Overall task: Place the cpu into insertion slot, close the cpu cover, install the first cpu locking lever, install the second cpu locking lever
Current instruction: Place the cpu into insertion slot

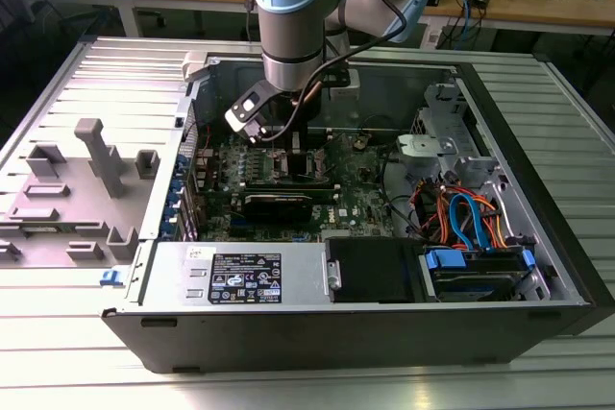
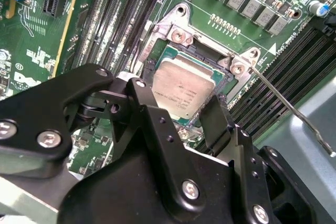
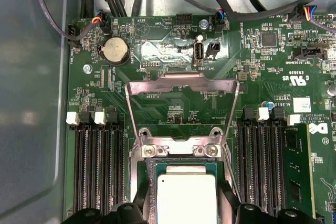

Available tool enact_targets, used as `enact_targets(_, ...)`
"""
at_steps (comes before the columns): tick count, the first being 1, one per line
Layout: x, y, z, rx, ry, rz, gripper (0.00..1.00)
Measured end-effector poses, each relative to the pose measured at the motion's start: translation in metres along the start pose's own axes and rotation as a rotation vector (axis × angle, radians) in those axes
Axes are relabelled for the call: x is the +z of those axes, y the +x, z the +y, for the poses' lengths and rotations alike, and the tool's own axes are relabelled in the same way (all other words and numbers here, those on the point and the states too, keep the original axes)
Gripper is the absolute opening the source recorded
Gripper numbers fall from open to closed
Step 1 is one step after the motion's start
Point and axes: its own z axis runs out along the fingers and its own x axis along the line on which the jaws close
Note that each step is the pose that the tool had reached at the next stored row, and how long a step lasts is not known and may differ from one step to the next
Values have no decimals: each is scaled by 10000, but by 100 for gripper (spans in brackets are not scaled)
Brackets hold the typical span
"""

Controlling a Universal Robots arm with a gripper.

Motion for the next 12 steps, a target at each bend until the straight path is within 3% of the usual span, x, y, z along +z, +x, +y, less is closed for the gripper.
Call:
enact_targets(4,-32,1,2,-1,0,10,62)
enact_targets(12,-5,2,7,-6,2,6,62)
